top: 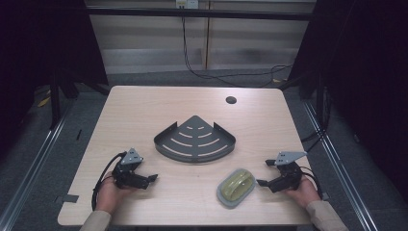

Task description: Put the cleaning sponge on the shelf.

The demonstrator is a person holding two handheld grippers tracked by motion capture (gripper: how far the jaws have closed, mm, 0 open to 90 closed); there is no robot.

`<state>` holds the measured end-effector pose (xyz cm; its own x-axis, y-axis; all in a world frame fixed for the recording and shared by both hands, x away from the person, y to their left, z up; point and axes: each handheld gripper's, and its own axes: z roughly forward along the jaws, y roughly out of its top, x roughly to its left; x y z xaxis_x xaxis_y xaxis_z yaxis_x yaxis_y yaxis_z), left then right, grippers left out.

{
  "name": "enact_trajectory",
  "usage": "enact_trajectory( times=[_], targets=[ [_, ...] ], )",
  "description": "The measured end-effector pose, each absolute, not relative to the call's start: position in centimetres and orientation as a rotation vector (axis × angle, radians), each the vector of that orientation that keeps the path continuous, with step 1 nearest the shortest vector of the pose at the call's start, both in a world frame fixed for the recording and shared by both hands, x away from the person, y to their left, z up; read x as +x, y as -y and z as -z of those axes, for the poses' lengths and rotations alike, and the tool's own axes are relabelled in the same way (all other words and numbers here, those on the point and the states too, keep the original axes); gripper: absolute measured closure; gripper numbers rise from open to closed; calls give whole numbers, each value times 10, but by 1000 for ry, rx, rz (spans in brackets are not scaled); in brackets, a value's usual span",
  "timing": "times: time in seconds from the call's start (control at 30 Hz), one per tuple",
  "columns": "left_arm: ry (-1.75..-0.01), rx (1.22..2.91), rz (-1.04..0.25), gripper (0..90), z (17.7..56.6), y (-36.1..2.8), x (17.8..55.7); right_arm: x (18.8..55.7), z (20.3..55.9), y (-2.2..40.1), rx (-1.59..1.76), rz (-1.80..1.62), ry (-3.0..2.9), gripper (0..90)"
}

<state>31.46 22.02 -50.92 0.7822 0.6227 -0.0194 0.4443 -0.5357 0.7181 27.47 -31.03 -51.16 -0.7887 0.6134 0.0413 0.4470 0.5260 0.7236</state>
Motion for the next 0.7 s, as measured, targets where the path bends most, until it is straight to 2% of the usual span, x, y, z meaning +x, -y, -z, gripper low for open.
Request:
enact_trajectory(
  times=[0.4, 0.7],
  targets=[
    [-786, 2227, -308, 100, 509, -220, 315, 281, 488, 309, 834, -884, -2693, 205],
    [-786, 2226, -307, 100, 509, -220, 315, 289, 436, 271, 479, -626, -2870, 225]
  ],
)
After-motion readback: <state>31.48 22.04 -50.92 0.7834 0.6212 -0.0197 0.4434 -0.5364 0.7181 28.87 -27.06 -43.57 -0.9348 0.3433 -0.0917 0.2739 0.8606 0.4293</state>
